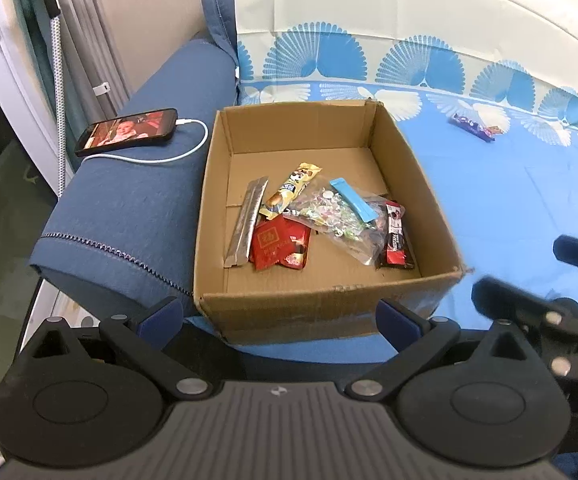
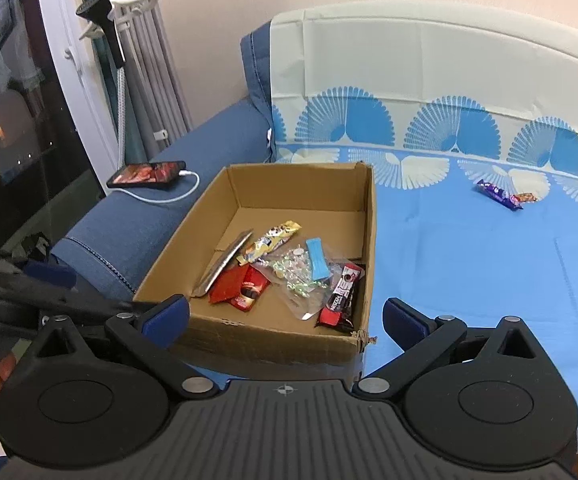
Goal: Organize snacks
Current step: 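Move both tools back from the box, then move both tools across the sheet toward the purple bar and small candy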
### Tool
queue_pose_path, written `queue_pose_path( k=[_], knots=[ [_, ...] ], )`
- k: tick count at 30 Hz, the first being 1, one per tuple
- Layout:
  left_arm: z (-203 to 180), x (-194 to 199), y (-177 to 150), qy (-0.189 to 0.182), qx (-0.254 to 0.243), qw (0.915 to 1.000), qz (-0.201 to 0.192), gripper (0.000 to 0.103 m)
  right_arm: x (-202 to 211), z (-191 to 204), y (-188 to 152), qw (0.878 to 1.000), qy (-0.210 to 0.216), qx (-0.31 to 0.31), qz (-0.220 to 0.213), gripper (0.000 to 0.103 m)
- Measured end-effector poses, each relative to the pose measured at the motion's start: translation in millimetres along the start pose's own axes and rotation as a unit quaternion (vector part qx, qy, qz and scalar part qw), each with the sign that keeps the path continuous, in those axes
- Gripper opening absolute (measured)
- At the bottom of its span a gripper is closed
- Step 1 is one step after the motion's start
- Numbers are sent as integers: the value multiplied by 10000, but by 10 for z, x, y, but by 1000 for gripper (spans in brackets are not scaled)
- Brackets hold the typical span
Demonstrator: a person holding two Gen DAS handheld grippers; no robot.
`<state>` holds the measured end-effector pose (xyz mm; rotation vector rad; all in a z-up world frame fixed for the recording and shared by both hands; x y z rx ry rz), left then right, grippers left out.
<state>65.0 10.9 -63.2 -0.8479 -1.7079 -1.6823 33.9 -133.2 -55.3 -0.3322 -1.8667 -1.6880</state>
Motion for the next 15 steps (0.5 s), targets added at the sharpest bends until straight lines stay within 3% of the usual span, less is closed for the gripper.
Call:
queue_pose_path(
  k=[15],
  knots=[
    [-155,118,-2,17,-162,9998,-111,103,154,-93,-63,9997,-114,-147,-173,103]
  ],
)
Point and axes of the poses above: each gripper's, at about its wrist camera, not at the fingertips, and x roughly against the way its jaws point, z to its left, y to its top, the point moved 7 cm from there along -x, roughly the way its jaws point, and after that the axes turned 14 degrees about x, right-handed, at the moved point
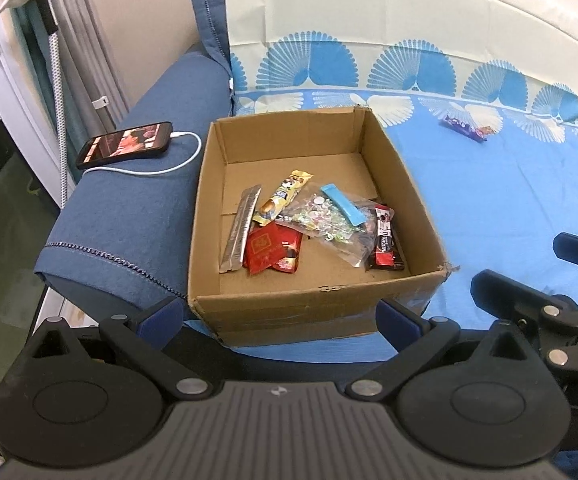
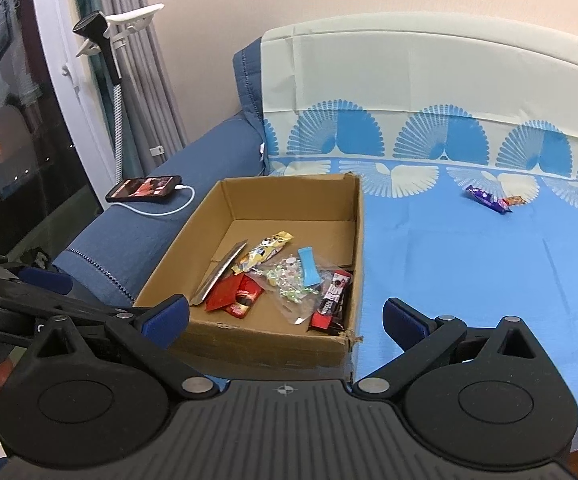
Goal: Organize snacks
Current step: 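Move both tools across the sheet toward the purple bar and small candy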
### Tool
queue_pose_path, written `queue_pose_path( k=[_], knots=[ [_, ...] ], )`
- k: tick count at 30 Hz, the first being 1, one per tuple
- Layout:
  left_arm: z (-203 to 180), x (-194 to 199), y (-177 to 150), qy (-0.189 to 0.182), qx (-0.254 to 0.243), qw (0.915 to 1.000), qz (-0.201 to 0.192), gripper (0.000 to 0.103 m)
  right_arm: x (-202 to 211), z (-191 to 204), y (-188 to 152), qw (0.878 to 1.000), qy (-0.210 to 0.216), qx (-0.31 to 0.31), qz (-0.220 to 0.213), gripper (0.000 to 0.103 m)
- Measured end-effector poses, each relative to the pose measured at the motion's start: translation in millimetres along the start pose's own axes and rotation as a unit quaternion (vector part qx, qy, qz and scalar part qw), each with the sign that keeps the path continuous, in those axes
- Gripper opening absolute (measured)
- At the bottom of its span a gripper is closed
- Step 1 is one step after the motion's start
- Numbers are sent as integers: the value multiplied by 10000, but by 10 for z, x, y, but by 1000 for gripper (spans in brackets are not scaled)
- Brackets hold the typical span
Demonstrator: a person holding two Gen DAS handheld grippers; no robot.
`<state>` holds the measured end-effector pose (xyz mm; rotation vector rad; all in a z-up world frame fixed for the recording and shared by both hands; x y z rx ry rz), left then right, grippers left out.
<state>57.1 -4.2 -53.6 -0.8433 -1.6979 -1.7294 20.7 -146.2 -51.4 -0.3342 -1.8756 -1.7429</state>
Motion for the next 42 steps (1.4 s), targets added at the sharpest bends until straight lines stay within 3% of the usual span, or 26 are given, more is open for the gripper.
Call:
queue_pose_path(
  k=[9,13,19,25,28,33,40,42],
  knots=[
    [-625,-276,276,-246,-359,9988,245,103,-60,-555,-85,9987,-313,-411,-29,103],
    [-1111,-509,517,-455,-534,9968,393,103,-90,-1136,-149,9940,-748,-795,-10,103],
    [-1972,-1043,1056,-690,-343,9952,602,103,-215,-2262,-244,9775,-1553,-1426,0,103],
    [-3003,-2002,1689,-758,83,9945,712,103,-573,-3294,-430,9565,-2097,-2025,130,103],
    [-3586,-2644,1965,-1051,468,9892,909,103,-837,-3689,-535,9491,-2232,-2213,222,103],
    [-4398,-3646,2166,-1047,590,9874,1025,103,-1310,-4293,-692,9440,-2374,-2269,311,103],
    [-4921,-4856,2110,-811,733,9793,1705,103,-1926,-5006,-878,9362,-2568,-2364,415,103],
    [-4928,-4911,2102,-769,369,9864,1402,103,-2106,-5155,-847,9364,-2602,-2326,370,103]
  ],
)
Point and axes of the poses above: each gripper's, at about its wrist camera, not at the fingertips, and x roughly against the way its jaws point, z to its left, y to its top, the point moved 7 cm from there along -x, roughly the way its jaws point, and after that the axes turned 14 degrees about x, right-handed, at the moved point
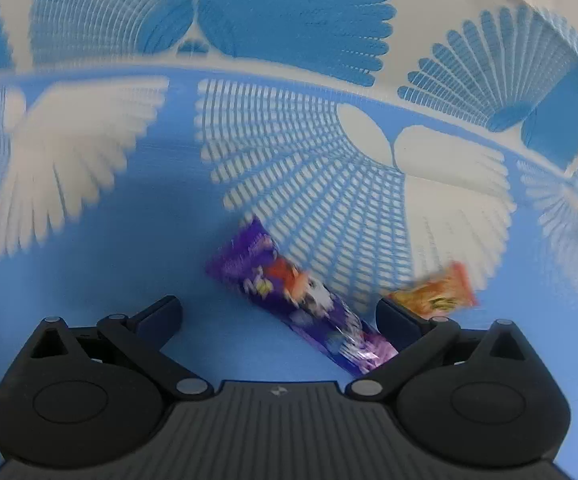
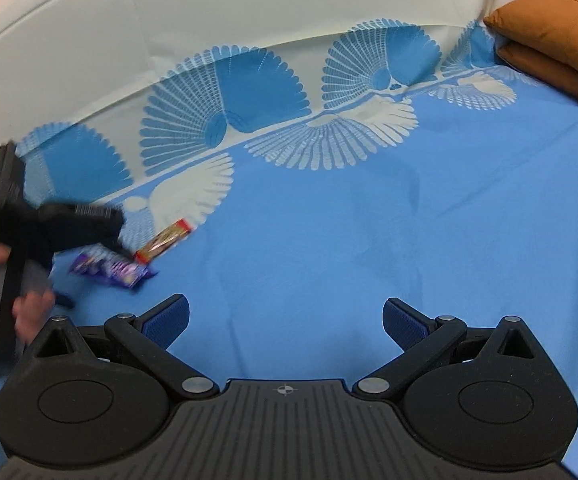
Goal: Organize snacks
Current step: 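Move both tools across the sheet toward the purple bar and small candy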
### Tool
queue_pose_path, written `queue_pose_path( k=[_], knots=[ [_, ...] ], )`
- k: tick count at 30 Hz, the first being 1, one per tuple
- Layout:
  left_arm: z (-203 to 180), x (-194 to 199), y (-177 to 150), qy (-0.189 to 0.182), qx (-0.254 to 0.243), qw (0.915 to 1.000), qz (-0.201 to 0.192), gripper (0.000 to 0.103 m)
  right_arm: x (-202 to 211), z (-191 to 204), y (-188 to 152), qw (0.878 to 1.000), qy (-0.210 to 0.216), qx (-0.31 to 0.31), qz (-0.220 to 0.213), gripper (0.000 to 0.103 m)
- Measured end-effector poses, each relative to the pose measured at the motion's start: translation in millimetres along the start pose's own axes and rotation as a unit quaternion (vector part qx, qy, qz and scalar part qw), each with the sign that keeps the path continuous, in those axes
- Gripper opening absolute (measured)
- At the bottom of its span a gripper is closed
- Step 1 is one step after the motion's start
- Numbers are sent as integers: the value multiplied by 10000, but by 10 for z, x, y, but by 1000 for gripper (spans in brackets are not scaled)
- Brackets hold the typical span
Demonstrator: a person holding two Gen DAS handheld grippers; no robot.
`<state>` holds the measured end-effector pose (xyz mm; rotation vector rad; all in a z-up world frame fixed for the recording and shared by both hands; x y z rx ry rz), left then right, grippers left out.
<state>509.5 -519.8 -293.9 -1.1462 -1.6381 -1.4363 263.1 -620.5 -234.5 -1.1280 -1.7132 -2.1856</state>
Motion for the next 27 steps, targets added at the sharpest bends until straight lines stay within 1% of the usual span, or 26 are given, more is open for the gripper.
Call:
queue_pose_path(
  k=[1,2,3,5,7,8,9,10,11,12,13,14,15,16,17,18,19,20,21,22,24,27],
  knots=[
    [17,6,-6,37,-332,9993,-157,103,-90,6,56,10000,35,8,-58,103],
    [71,-7,-16,133,-548,9983,-137,103,-190,29,118,9999,78,6,-100,103],
    [161,-8,-18,207,-646,9976,-137,103,-316,77,189,9998,142,-10,-135,103],
    [404,31,10,253,-562,9979,-194,103,-533,190,316,9992,322,-69,-208,103],
    [624,53,53,303,-431,9986,-76,103,-789,395,449,9980,570,-103,-239,103],
    [700,66,66,363,-339,9988,38,103,-907,484,493,9977,640,-115,-212,103],
    [755,91,76,343,-203,9991,149,103,-1042,570,535,9976,659,-166,-113,103],
    [768,156,84,132,-65,9996,224,103,-1140,644,570,9974,679,-238,-18,103],
    [749,225,88,-96,-78,9996,238,103,-1246,706,613,9969,722,-310,60,103],
    [713,297,86,-270,-230,9992,206,103,-1313,746,645,9967,733,-328,95,103],
    [658,388,70,-425,-535,9976,105,103,-1394,789,690,9967,741,-280,152,103],
    [607,461,40,-511,-831,9952,-13,103,-1480,833,713,9965,777,-170,266,103],
    [556,520,4,-580,-1163,9915,-106,103,-1579,878,709,9954,826,-35,477,103],
    [502,556,-60,-620,-1532,9861,-163,103,-1640,915,690,9953,765,182,572,103],
    [481,572,-106,-623,-1806,9814,-185,103,-1640,976,689,9949,669,563,493,103],
    [451,564,-158,-616,-2025,9772,-184,103,-1661,1053,660,9904,597,1093,602,101],
    [418,539,-198,-602,-2240,9726,-148,103,-1646,1129,606,9817,462,1731,639,96],
    [411,525,-279,-582,-2411,9687,-98,103,-1595,1143,583,9794,482,1885,540,90],
    [387,504,-334,-572,-2546,9654,-41,103,-1526,1109,558,9804,617,1810,469,78],
    [329,468,-391,-581,-2705,9610,25,103,-1466,1057,543,9808,644,1792,417,64],
    [209,406,-452,-619,-2960,9531,82,103,-1367,926,504,9798,700,1843,348,52],
    [37,258,-512,-549,-3220,9450,184,103,-1276,718,454,9793,913,1781,314,52]
  ],
)
Point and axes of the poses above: each gripper's, at about its wrist camera, not at the fingertips, and x roughly against the way its jaws point, z to its left, y to its top, the point moved 7 cm from there along -x, roughly the way its jaws point, and after that the axes turned 14 degrees about x, right-handed, at the moved point
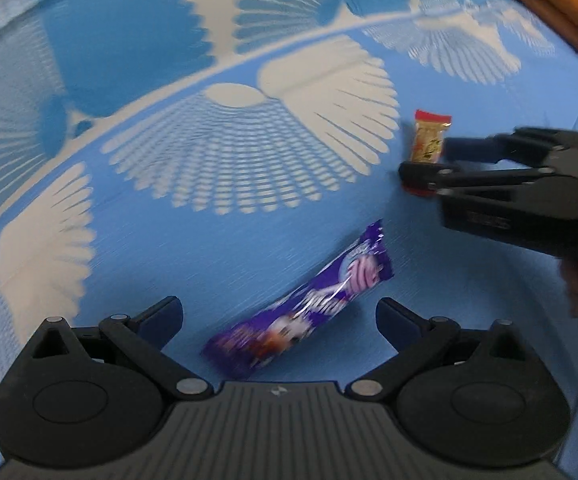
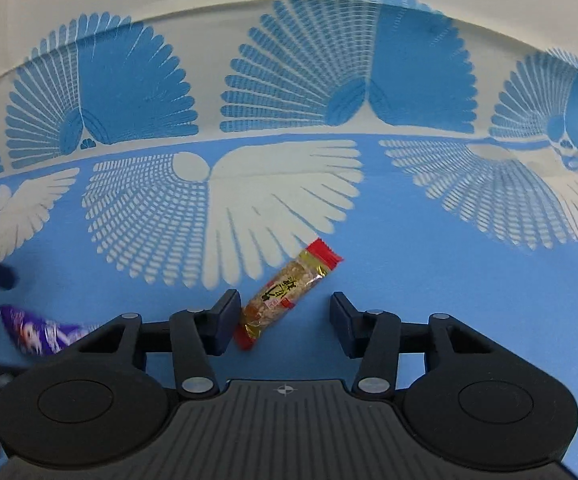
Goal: Organize snacks
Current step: 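Move both tools across the sheet toward the purple bar and small candy, then grasp the purple bar with the left tool while the right tool grasps the small candy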
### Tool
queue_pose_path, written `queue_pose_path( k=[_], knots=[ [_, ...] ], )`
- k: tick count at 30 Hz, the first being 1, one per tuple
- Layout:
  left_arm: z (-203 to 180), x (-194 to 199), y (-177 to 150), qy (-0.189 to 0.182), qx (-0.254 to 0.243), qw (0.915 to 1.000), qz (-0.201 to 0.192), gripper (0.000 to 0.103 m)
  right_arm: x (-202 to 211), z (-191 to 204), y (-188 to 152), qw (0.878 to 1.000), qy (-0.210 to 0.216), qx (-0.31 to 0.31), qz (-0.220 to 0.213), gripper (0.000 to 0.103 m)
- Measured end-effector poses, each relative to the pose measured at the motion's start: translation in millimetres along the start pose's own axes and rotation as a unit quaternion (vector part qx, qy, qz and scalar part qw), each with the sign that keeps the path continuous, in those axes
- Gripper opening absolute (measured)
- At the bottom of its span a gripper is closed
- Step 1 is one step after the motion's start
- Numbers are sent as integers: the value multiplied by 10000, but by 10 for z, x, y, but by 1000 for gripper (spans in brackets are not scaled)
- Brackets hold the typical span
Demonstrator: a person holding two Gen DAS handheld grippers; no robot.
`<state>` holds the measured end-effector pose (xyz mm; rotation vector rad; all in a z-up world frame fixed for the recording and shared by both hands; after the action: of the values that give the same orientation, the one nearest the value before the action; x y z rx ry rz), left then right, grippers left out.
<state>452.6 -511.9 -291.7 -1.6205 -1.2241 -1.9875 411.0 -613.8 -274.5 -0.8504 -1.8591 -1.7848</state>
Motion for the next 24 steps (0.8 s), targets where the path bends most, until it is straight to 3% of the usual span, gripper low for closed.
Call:
queue_pose_path(
  k=[4,11,20,24],
  knots=[
    [-96,-175,73,157,-81,9998,109,103,37,-123,-86,9998,113,117,-83,56],
    [-107,-220,106,39,11,9999,136,103,18,-119,-141,9992,33,274,-280,64],
    [-100,-230,119,11,71,9998,167,103,-16,-74,-108,9992,-69,330,-214,72],
    [-78,-219,114,19,78,9998,170,103,-57,-32,-76,9992,-96,332,-179,80]
  ],
)
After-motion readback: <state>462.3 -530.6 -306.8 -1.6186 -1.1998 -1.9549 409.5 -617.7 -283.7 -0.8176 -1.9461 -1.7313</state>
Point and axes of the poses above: each gripper's, at about its wrist camera, not at the fingertips, and x roughly against the way its jaws point, z to its left, y to its top, the point moved 7 cm from there along -x, roughly the way its jaws point, and after that the axes turned 14 degrees about x, right-handed, at the moved point
